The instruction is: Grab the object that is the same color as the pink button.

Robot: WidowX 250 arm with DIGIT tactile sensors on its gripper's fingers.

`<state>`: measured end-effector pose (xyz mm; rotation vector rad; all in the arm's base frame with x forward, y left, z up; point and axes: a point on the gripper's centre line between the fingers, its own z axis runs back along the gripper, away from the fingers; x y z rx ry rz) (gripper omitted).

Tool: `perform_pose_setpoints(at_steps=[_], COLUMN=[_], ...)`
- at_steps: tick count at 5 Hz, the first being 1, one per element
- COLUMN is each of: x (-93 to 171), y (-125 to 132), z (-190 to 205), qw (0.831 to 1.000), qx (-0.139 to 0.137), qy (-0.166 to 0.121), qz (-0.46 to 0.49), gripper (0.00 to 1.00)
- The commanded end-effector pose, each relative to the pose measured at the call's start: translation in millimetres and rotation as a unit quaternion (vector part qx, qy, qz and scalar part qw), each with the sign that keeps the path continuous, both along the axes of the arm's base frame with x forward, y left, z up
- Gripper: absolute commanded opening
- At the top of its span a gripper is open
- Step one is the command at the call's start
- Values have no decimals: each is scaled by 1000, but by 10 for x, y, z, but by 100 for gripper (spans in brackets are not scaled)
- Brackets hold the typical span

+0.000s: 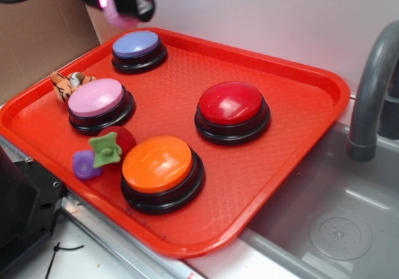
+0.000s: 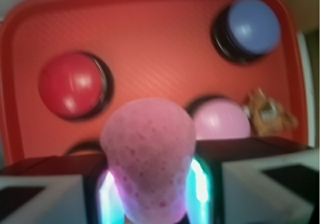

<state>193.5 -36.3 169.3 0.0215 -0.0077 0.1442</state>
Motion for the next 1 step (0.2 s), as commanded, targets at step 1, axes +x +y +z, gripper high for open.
perform_pose_setpoints(at_steps=[1], x=[-94], y=[-103], z=[148], qw=[999], qx=[8], qy=[-38], qz=[-18], gripper=[0])
